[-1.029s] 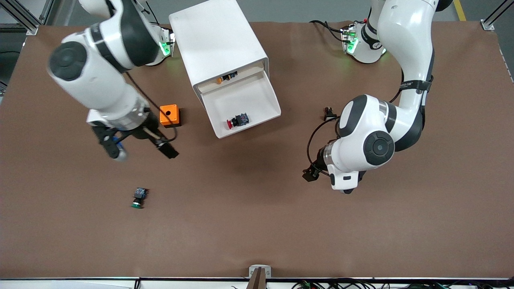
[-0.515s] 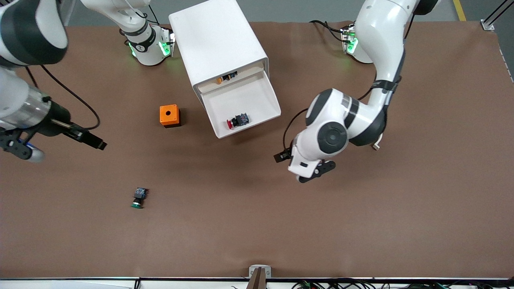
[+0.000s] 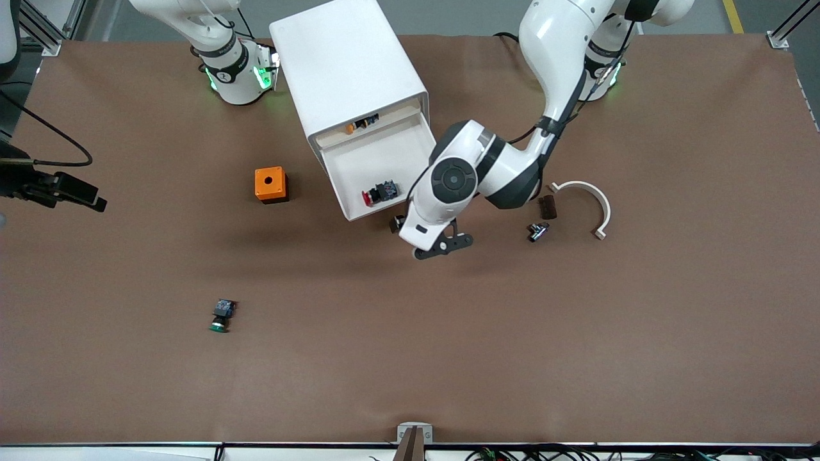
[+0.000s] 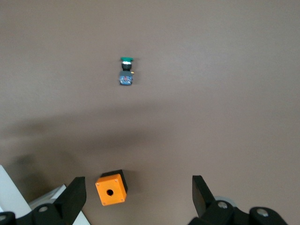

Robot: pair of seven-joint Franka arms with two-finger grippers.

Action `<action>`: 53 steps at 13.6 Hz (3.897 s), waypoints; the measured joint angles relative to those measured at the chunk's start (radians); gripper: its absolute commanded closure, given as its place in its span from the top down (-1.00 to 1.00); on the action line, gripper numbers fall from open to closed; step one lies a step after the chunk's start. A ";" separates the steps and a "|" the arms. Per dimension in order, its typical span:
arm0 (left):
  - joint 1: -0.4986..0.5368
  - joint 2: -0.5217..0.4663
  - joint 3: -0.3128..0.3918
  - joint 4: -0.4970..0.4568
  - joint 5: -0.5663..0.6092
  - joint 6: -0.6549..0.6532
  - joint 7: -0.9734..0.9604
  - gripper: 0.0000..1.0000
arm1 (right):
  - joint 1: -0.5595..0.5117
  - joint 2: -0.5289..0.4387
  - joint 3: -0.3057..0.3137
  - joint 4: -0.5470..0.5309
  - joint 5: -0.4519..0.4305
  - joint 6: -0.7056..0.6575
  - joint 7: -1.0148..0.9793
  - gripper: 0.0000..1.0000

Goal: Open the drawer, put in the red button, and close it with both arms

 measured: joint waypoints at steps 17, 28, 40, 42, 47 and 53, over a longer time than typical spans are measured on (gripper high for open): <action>-0.055 0.001 -0.198 -0.058 -0.005 -0.063 -0.195 0.99 | -0.058 -0.113 0.097 -0.067 -0.064 -0.025 -0.026 1.00; 0.204 -0.067 -0.169 -0.030 0.068 -0.059 -0.189 0.99 | -0.074 -0.145 0.108 -0.073 -0.064 -0.020 -0.026 1.00; 0.594 -0.386 -0.170 -0.020 0.385 -0.345 0.071 0.99 | -0.077 -0.146 0.109 -0.084 -0.064 -0.002 -0.026 1.00; 0.639 -0.421 -0.172 -0.020 0.385 -0.399 0.157 0.99 | -0.078 -0.146 0.109 -0.085 -0.064 -0.001 -0.026 1.00; 0.691 -0.508 -0.167 -0.027 0.377 -0.479 0.404 0.99 | -0.087 -0.146 0.110 -0.085 -0.064 -0.001 -0.026 1.00; 0.723 -0.687 -0.096 -0.146 0.349 -0.498 0.666 0.99 | -0.087 -0.145 0.113 -0.086 -0.064 -0.001 -0.026 1.00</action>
